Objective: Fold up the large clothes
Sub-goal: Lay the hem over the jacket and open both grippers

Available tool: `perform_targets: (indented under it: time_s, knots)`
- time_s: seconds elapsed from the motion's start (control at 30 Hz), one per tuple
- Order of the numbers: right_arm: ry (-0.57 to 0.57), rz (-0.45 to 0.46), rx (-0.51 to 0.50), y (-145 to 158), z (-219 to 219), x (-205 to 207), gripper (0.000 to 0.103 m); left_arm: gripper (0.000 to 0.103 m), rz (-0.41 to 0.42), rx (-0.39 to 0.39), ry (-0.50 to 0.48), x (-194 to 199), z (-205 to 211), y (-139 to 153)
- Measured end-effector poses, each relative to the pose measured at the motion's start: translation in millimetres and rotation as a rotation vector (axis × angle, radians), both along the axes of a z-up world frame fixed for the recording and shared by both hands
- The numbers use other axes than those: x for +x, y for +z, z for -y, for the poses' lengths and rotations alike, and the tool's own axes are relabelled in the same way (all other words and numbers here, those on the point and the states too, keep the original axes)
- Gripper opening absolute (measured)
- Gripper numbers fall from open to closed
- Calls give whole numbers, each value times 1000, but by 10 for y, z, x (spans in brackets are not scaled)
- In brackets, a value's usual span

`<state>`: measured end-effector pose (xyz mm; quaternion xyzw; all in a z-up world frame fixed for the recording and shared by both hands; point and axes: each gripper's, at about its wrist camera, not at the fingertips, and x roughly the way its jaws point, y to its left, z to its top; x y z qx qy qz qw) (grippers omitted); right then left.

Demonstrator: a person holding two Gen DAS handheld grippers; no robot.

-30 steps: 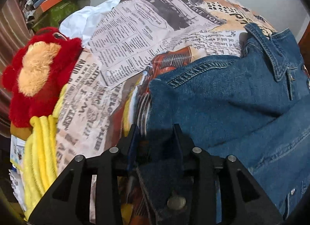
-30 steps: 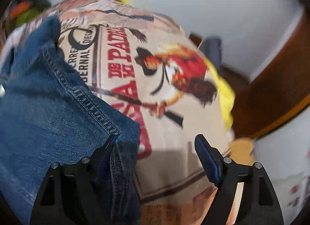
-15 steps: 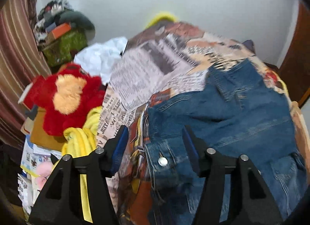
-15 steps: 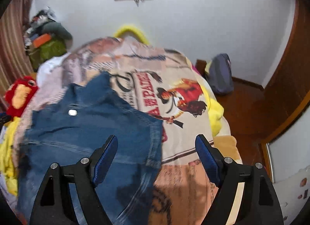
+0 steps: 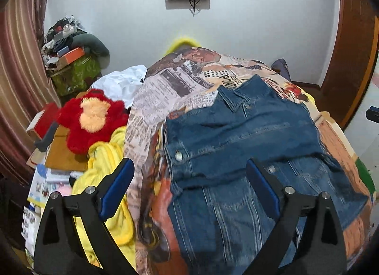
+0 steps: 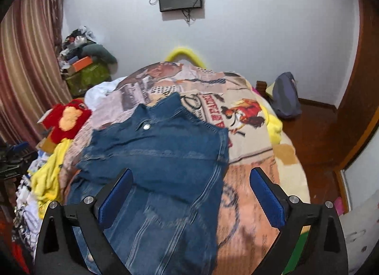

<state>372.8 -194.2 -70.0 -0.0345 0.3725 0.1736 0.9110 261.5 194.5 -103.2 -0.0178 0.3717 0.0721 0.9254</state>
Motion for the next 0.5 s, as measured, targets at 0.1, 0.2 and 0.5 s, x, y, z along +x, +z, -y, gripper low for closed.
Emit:
perform_targets:
  time_s: [0.1,0.2,0.5]
  knots:
    - [2,-18,9,-94,79,-232,101,96,-5,-32,1,-249,21,-100]
    - [-12,-51,-11,-281,164,-454,102,96,-40,-69,13,-477,20,-292]
    - [-36,-180,-36,-887,363,-869,102,96,-207,-256,115,-895,-159,-1065]
